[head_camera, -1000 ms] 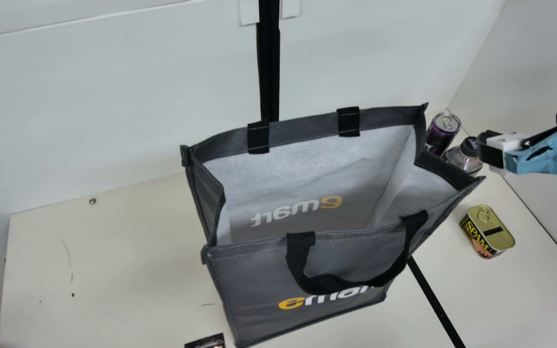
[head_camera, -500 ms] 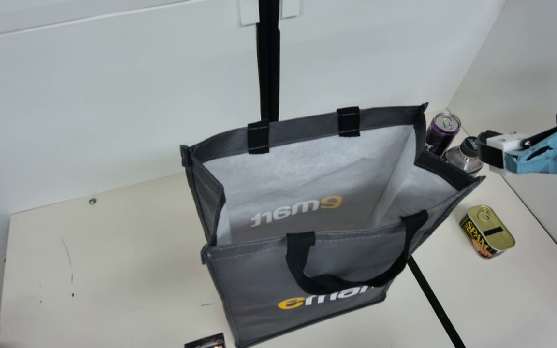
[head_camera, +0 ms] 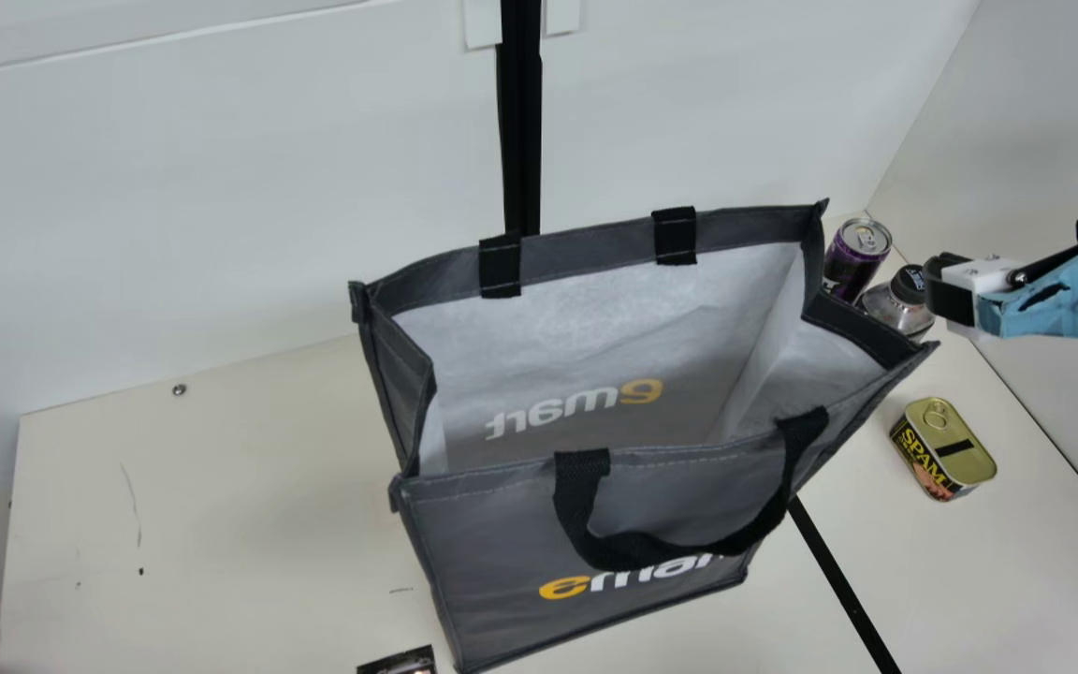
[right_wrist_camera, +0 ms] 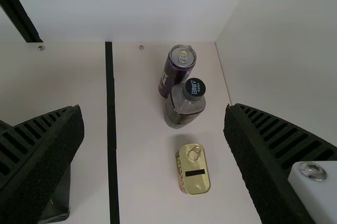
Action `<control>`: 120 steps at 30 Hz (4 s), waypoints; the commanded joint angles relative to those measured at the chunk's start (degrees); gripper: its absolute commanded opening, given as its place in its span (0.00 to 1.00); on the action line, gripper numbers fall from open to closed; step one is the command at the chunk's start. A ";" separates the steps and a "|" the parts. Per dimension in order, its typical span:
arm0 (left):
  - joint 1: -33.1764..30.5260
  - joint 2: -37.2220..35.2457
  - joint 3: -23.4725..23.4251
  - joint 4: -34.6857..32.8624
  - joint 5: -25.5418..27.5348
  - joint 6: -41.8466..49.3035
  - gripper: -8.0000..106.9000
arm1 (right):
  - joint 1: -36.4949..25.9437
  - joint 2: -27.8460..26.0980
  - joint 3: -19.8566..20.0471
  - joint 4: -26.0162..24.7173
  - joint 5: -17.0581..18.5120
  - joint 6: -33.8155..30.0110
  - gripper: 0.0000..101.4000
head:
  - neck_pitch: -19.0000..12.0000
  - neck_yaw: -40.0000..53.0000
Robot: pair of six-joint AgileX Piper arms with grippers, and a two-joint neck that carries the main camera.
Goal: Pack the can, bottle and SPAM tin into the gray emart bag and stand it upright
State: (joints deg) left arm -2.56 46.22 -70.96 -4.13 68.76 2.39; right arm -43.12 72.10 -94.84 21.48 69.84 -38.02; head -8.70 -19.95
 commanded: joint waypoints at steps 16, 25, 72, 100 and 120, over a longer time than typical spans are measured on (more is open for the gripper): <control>2.22 6.48 -7.25 -6.04 -1.15 7.84 0.85 | 0.00 0.00 0.00 0.00 0.00 0.00 0.94 | -1.30 -0.05; -0.68 9.74 -11.95 -5.68 -1.82 8.35 0.85 | 0.00 0.00 0.00 0.00 0.00 0.00 0.94 | -1.30 -0.05; -40.59 31.51 -43.01 19.17 -3.71 -5.88 0.85 | 0.00 0.00 0.00 0.00 0.00 0.00 0.94 | -1.30 -0.05; -52.78 48.02 -63.19 16.91 -1.91 0.95 0.85 | 0.00 0.00 0.00 0.00 0.00 0.00 0.94 | -1.30 -0.05; -51.57 59.32 -73.82 6.85 -0.89 12.37 0.85 | 0.00 0.00 0.00 0.00 0.00 0.00 0.94 | -1.30 -0.05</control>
State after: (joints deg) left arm -54.33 105.06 -144.43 3.74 67.70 13.56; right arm -43.12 72.10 -94.84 21.48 69.84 -38.02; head -8.70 -19.95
